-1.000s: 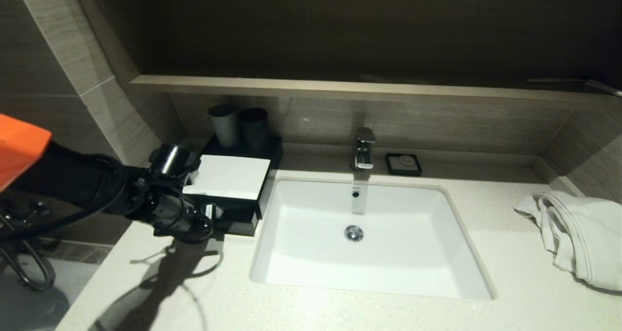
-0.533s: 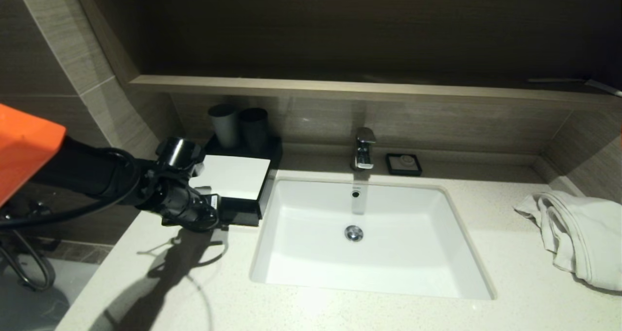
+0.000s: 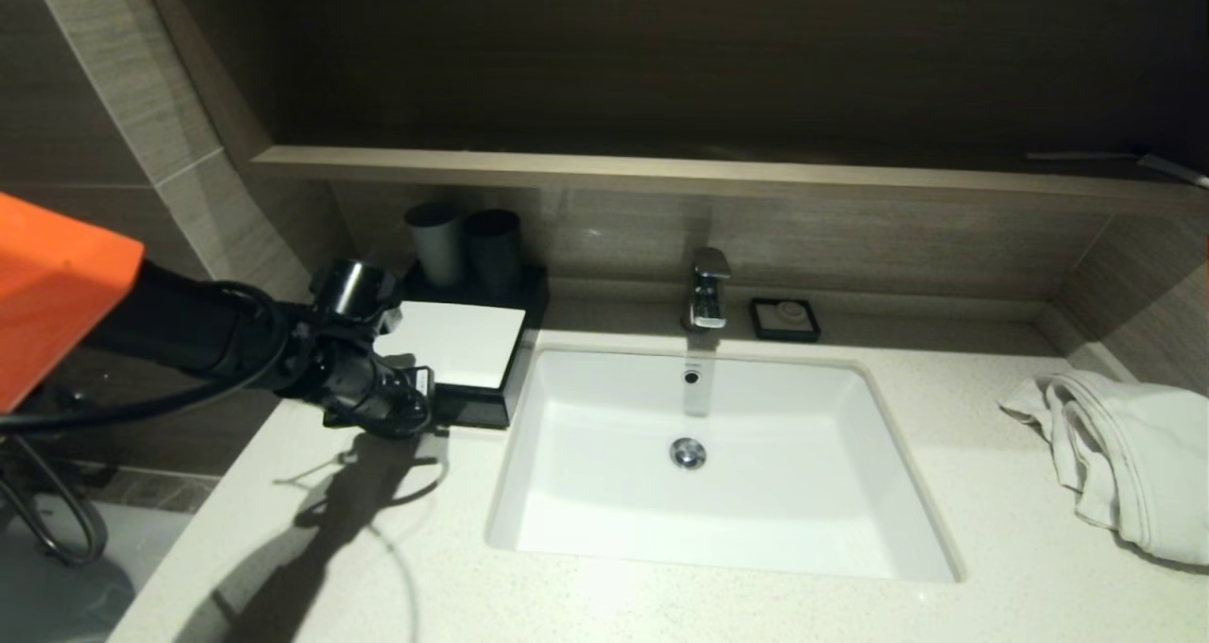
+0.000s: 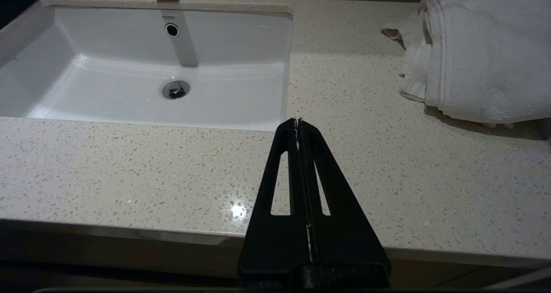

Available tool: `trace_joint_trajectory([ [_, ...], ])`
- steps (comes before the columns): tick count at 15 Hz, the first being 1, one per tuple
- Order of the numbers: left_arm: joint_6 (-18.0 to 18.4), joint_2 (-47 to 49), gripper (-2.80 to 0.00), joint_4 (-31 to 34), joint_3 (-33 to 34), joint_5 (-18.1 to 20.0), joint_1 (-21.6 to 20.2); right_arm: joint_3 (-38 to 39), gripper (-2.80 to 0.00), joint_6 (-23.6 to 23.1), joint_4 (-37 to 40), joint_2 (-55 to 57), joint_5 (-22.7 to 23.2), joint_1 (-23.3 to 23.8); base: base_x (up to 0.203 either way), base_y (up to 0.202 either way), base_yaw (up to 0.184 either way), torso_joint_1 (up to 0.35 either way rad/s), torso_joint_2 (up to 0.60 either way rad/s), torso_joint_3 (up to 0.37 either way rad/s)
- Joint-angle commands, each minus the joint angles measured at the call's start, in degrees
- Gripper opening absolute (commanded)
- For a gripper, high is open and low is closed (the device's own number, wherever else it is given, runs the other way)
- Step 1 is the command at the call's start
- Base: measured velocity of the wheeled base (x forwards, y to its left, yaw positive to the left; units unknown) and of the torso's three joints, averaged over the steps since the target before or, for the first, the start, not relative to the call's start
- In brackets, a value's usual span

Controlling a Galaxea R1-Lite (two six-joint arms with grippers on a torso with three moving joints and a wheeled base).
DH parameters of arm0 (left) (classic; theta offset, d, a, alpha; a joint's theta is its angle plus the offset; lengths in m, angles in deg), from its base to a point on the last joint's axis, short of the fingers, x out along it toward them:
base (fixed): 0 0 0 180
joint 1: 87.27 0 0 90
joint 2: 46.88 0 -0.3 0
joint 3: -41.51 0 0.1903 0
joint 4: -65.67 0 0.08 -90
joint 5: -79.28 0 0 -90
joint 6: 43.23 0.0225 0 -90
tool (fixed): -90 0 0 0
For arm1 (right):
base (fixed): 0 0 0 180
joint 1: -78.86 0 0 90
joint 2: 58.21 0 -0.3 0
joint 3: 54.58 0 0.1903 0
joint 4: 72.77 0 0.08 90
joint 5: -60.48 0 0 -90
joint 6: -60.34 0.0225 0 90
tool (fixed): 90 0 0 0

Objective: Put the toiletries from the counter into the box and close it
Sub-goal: Close the drawer

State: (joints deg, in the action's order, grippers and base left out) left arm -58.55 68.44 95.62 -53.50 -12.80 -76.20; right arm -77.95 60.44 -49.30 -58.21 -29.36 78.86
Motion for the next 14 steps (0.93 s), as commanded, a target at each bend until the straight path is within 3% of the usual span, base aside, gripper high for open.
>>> trace_joint_trajectory([
  [1, -0.39, 0.25, -2.80, 0.00, -1.26, -0.04, 0.02, 0.00, -2.80, -0.01, -0.01, 0.00, 0.02, 0.00, 0.000, 0.000, 0.000, 0.000, 0.00, 0.000],
  [5, -1.11, -0.03, -2.80, 0.71, -2.23, -0.20, 0.09, 0.00, -2.80, -0.01, -0.01, 0.00, 0.02, 0.04, 0.000, 0.000, 0.000, 0.000, 0.00, 0.000],
  [14, -1.55, -10.98, -2.80, 4.13, 7.85, -0.20, 1.20, 0.00, -2.80, -0.01, -0.01, 0.00, 0.02, 0.00, 0.000, 0.000, 0.000, 0.000, 0.00, 0.000],
])
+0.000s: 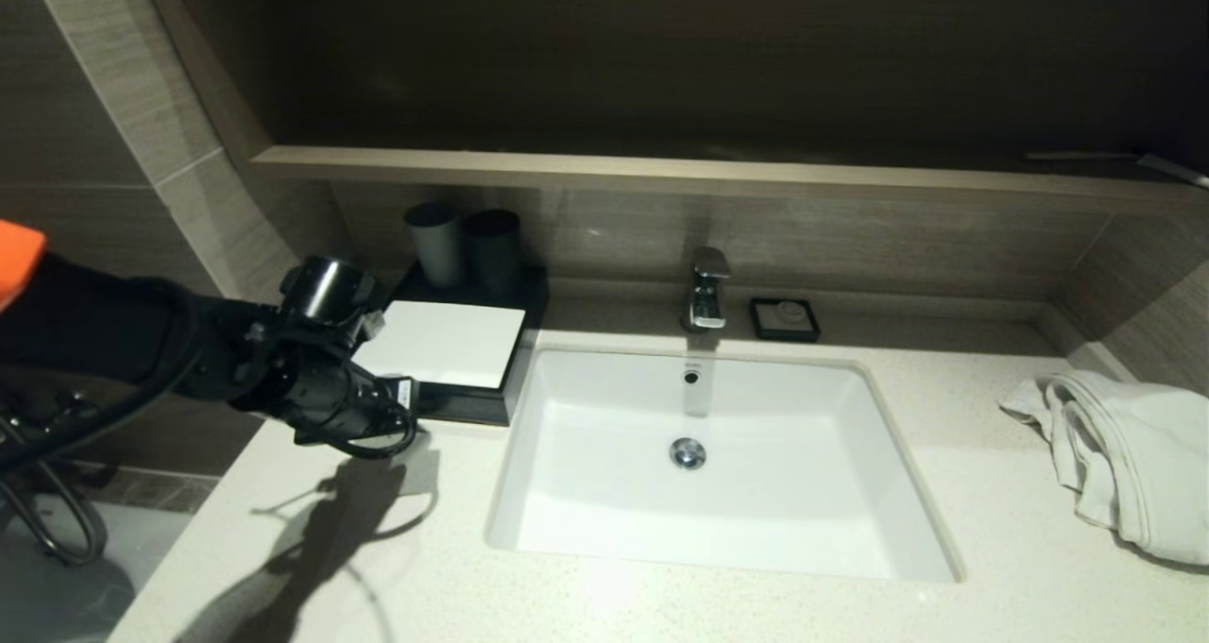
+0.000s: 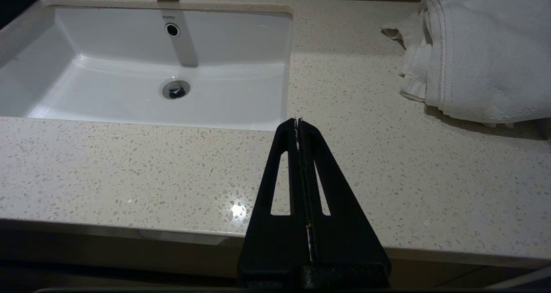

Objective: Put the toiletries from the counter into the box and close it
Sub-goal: Close the drawer

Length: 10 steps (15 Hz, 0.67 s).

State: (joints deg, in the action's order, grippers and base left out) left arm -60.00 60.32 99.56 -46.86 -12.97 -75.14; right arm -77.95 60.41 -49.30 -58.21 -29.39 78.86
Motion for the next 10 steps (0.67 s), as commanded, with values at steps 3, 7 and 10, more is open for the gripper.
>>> trace_joint_trajectory([
  [3, -0.02, -9.40, -2.80, 0.21, 6.16, -0.03, 0.25, 0.00, -2.80, 0.01, -0.01, 0.00, 0.04, 0.00, 0.000, 0.000, 0.000, 0.000, 0.00, 0.000],
  [7, 0.47, -16.64, -2.80, -0.14, 10.48, -0.38, 0.19, 0.00, -2.80, 0.01, -0.01, 0.00, 0.04, 0.00, 0.000, 0.000, 0.000, 0.000, 0.00, 0.000],
  [10, 1.27, -22.40, -2.80, -0.12, 11.91, -1.77, -0.23, 0.00, -2.80, 0.01, -0.01, 0.00, 0.04, 0.00, 0.000, 0.000, 0.000, 0.000, 0.00, 0.000],
])
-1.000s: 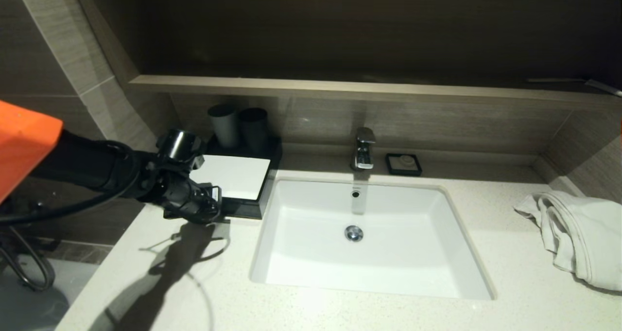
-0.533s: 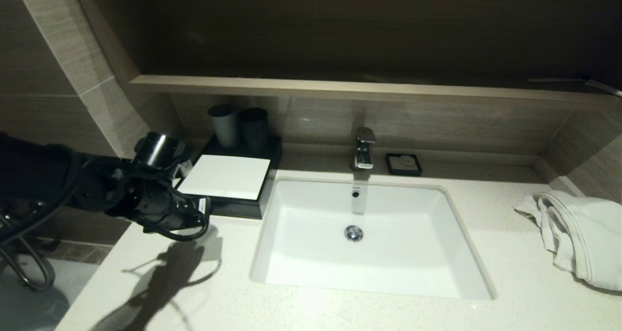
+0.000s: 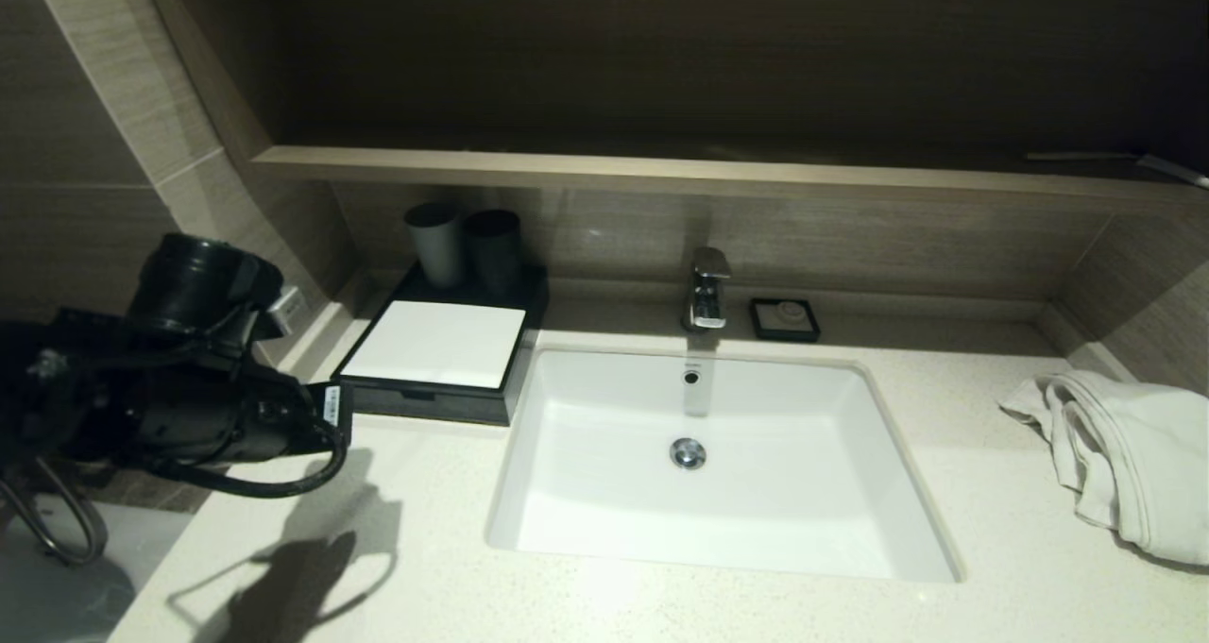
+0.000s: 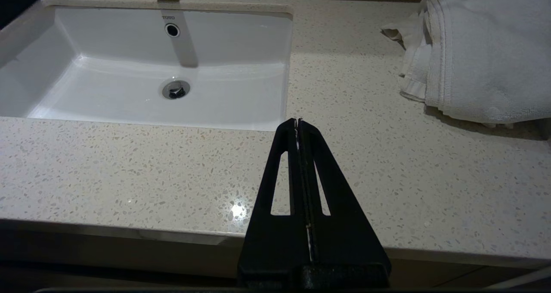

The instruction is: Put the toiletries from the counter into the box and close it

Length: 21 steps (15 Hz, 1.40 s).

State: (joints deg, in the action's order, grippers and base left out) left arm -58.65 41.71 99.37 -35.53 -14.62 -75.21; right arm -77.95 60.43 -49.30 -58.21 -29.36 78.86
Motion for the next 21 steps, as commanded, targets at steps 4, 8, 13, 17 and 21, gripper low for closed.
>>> trace_joint_trajectory([
  [4, 5.84, -10.28, -2.80, -1.13, 5.69, -5.03, -4.36, 0.00, -2.80, 0.00, -0.01, 0.00, 0.02, 0.00, 0.000, 0.000, 0.000, 0.000, 0.00, 0.000],
  [8, 9.20, -18.64, -2.80, -5.79, 13.10, -5.23, -9.64, 0.00, -2.80, -0.09, -0.01, 0.00, 0.02, 0.00, 0.000, 0.000, 0.000, 0.000, 0.00, 0.000],
  [13, 9.96, -29.59, -2.80, -9.30, 17.50, -5.48, -9.98, 0.00, -2.80, 0.00, -0.01, 0.00, 0.02, 0.00, 0.000, 0.000, 0.000, 0.000, 0.00, 0.000],
  [17, 11.79, -40.07, -2.80, -9.51, 21.37, -9.33, -10.03, 0.00, -2.80, 0.00, -0.01, 0.00, 0.02, 0.00, 0.000, 0.000, 0.000, 0.000, 0.00, 0.000],
  [21, 16.14, -54.05, -2.80, -9.47, 27.08, -9.87, -9.97, 0.00, -2.80, 0.00, -0.01, 0.00, 0.02, 0.00, 0.000, 0.000, 0.000, 0.000, 0.00, 0.000],
])
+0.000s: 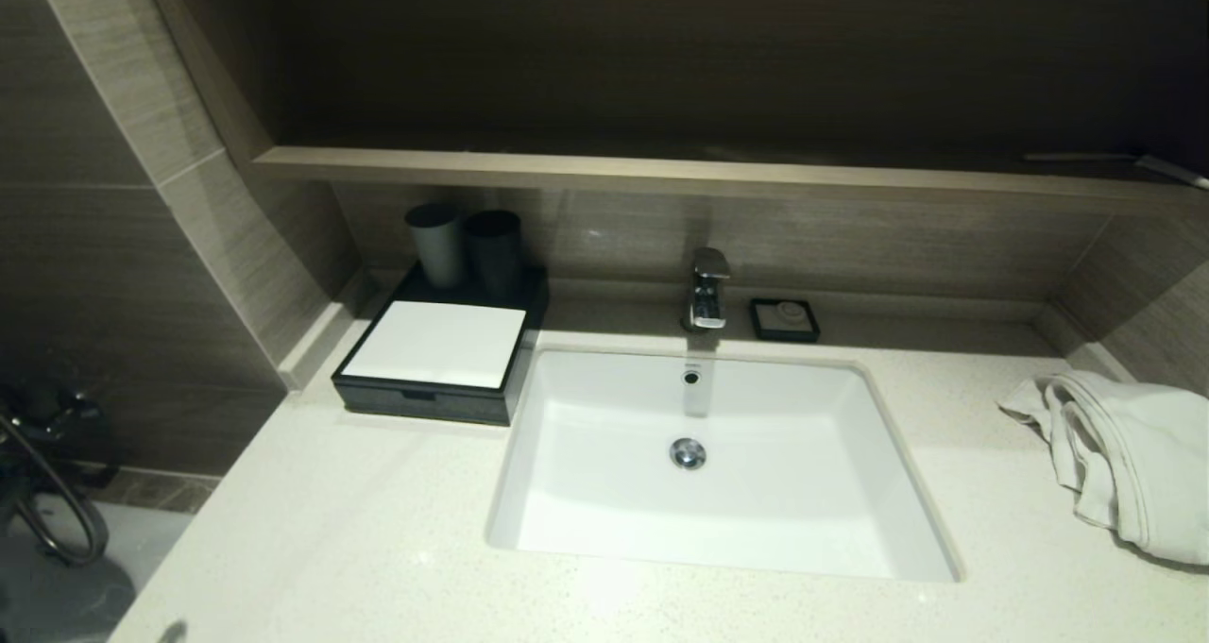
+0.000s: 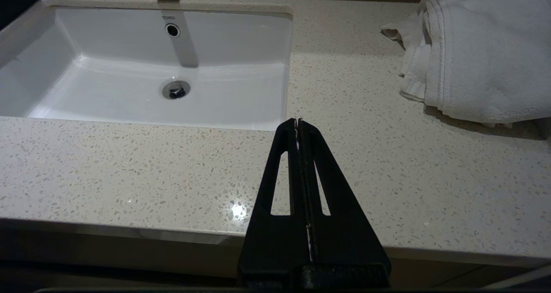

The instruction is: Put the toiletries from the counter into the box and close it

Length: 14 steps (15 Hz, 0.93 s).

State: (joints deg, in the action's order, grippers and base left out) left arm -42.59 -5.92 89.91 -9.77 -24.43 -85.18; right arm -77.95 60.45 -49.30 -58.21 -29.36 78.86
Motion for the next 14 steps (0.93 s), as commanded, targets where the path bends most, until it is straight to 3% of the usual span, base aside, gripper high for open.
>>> trace_joint_trajectory([
  [1, 0.57, -9.57, -2.80, 0.05, 2.96, 0.07, 0.08, 0.00, -2.80, -0.07, -0.01, 0.00, 0.02, 0.00, 0.000, 0.000, 0.000, 0.000, 0.00, 0.000],
  [6, 1.12, -24.52, -2.80, 1.32, 9.86, 2.73, 0.61, 0.00, -2.80, -0.02, -0.01, 0.00, 0.02, 0.00, 0.000, 0.000, 0.000, 0.000, 0.00, 0.000],
  [14, 1.25, -34.41, -2.80, 3.95, 12.28, 3.01, -1.50, 0.00, -2.80, -0.02, -0.01, 0.00, 0.02, 0.00, 0.000, 0.000, 0.000, 0.000, 0.00, 0.000],
])
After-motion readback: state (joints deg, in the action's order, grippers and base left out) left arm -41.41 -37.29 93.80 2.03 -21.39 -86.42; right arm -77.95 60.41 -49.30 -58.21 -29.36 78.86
